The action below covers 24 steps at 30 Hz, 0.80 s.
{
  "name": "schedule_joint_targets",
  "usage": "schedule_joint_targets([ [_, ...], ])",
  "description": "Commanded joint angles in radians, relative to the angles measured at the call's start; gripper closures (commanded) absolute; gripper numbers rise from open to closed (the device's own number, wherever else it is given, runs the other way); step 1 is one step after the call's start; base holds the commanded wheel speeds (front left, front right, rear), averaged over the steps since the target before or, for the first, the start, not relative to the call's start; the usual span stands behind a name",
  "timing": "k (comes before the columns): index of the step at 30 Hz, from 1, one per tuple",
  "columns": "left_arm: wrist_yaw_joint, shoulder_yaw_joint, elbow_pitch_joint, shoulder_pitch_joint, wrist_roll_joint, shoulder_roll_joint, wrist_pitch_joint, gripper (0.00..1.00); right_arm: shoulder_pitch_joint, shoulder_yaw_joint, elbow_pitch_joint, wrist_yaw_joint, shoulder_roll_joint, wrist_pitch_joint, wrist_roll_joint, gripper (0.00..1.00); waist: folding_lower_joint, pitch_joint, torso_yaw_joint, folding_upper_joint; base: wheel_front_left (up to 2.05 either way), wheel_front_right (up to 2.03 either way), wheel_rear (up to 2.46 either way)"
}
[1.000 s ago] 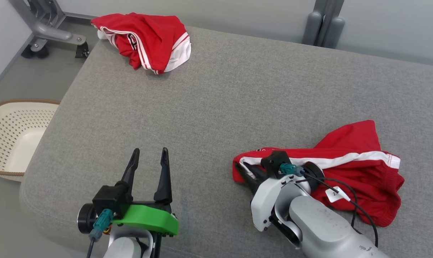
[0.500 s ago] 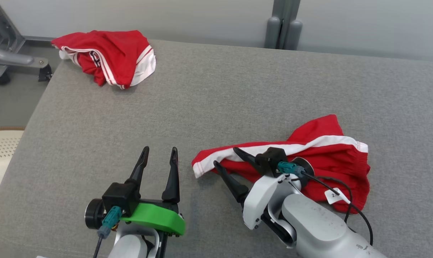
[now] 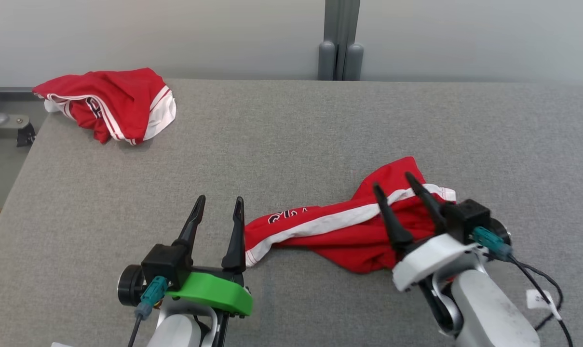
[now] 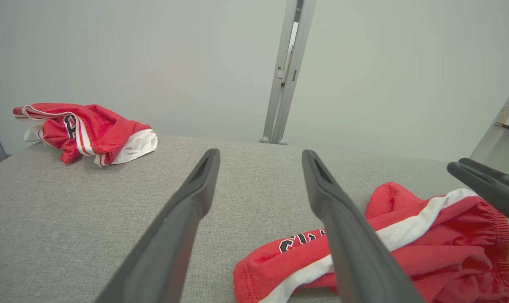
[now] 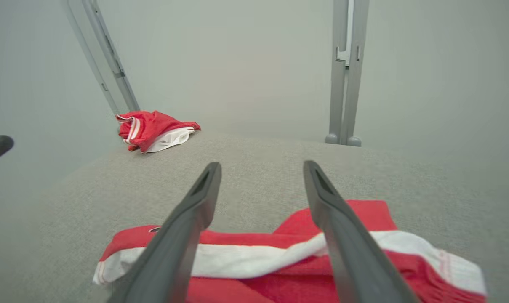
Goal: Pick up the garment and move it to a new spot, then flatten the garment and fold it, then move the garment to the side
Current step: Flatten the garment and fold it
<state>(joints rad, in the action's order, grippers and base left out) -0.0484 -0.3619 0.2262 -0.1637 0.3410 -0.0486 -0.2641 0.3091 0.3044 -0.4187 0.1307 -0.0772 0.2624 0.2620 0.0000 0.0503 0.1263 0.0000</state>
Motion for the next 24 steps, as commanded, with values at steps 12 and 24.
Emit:
schedule_joint_targets([
  [12, -0.010, 0.072, -0.004, 0.086, -0.011, -0.003, 0.000, 0.00, -0.253, -0.321, 0.226, 0.000, 0.022, 0.003, -0.139, 0.00, 0.0000, -0.051, -0.048, 0.0000, 0.00, 0.00, 0.00],
  [24, 0.002, 0.112, -0.013, 0.132, -0.021, -0.003, 0.000, 0.00, -0.291, -0.339, 0.240, 0.000, 0.026, 0.003, -0.132, 0.00, 0.0000, -0.058, -0.044, 0.0000, 0.00, 0.00, 0.00],
])
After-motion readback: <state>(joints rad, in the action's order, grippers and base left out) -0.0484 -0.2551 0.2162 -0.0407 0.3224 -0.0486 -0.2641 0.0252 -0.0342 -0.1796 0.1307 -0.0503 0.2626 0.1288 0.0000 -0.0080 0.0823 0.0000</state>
